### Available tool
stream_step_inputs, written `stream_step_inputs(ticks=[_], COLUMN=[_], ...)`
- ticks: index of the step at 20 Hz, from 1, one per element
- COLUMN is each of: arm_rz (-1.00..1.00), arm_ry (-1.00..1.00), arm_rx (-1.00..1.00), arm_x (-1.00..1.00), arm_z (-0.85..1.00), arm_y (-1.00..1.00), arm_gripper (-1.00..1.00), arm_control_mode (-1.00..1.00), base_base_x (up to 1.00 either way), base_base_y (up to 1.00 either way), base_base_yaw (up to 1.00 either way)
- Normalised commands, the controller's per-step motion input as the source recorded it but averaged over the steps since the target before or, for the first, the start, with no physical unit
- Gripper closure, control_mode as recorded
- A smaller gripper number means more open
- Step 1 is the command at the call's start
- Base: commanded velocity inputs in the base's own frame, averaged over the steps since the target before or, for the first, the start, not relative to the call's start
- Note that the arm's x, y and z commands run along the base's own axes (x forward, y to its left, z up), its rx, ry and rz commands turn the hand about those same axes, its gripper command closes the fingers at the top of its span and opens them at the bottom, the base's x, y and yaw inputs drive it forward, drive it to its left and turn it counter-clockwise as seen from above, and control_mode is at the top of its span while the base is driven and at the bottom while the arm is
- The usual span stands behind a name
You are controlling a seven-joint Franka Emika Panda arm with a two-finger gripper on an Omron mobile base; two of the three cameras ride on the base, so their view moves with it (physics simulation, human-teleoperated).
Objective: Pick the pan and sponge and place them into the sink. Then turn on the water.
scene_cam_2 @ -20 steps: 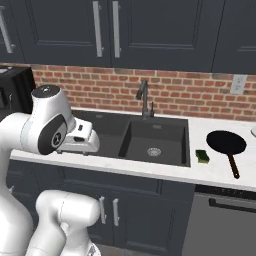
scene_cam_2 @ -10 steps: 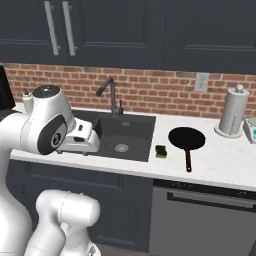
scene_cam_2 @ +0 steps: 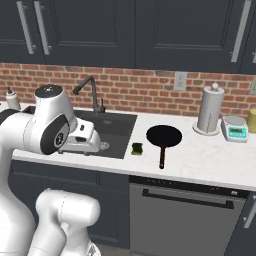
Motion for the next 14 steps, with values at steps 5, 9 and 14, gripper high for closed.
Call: stream_step_inputs(ticks=[5, 9, 14], arm_rz=[0.0, 0.0, 0.0], arm_ry=[0.0, 0.0, 0.0], arm_rx=[0.0, 0.0, 0.0], arm_x=[0.0, 0.0, 0.0], arm_z=[0.0, 0.0, 0.0], arm_y=[0.0, 0.0, 0.0], arm_gripper=[-1.0, -1.0, -1.0], arm_control_mode=[1.0, 1.0, 1.0], base_base_x=[0.2, 0.25, 0.41], base_base_y=[0.02, 0.35, 0.45], base_base_yaw=[0.0, -0.01, -0.01])
